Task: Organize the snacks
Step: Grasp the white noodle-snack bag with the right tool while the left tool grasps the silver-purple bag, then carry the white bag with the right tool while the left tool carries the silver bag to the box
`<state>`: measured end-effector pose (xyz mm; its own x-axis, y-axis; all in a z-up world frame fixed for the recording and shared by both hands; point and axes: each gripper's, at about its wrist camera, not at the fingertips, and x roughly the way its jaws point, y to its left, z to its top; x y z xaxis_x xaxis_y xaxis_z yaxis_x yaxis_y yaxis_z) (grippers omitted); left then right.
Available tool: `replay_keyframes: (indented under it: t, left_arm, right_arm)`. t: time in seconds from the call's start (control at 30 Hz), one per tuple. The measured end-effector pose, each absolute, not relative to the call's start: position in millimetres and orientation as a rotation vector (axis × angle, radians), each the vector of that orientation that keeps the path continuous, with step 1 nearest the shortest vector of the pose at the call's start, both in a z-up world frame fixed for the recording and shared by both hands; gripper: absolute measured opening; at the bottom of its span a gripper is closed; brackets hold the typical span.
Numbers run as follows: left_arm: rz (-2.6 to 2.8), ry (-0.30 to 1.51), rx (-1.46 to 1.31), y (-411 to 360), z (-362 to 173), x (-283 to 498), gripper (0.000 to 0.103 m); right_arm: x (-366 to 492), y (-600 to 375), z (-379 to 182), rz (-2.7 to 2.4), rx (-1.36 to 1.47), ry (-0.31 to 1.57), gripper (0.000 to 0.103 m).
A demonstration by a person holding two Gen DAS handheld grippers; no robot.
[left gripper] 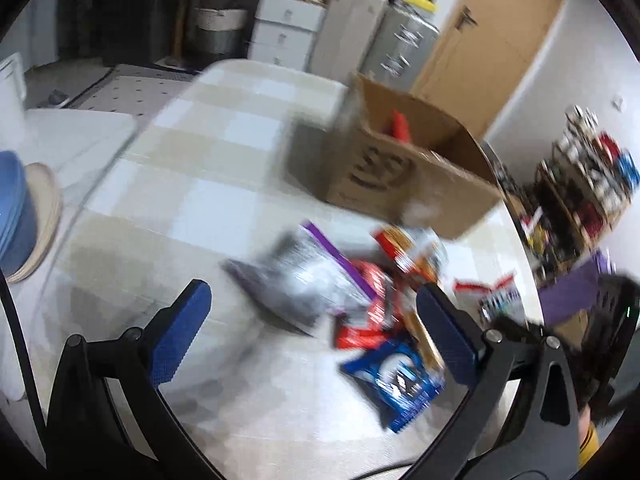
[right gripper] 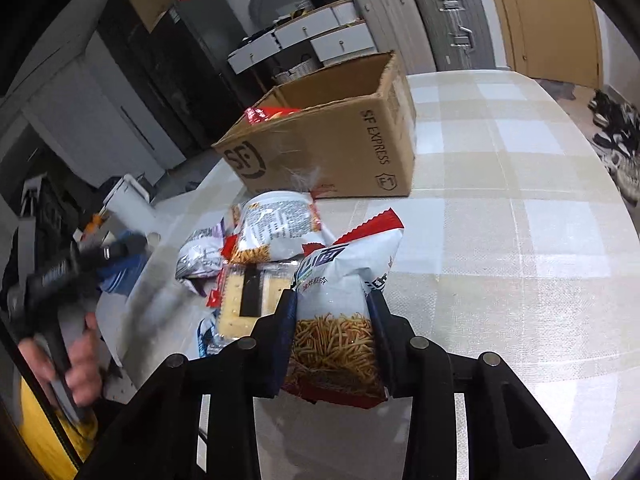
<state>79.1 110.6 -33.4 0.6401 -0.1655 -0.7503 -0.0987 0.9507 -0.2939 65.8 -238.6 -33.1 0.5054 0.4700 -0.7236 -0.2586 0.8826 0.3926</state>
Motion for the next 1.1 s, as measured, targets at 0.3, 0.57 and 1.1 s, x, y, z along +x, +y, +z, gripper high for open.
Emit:
replay_keyframes:
  t: [0.3,0.57,1.1]
  left_arm:
    - [0.021,1.005,-0.421,156,-66,106,0.102]
    - [-0.070,1.143,-0.447,131,-99,138,0.100]
    - [-0.044,1.146,-0.295,107,-99,134,0.045]
  right_arm:
    - [67,-235,-38,0.459,0.253,0.967,0.036]
    - [65,-229,-40,0.469,0.237,0.978,0.036]
    - [67,-226,-44,0.464,0.227,0.988,0.036]
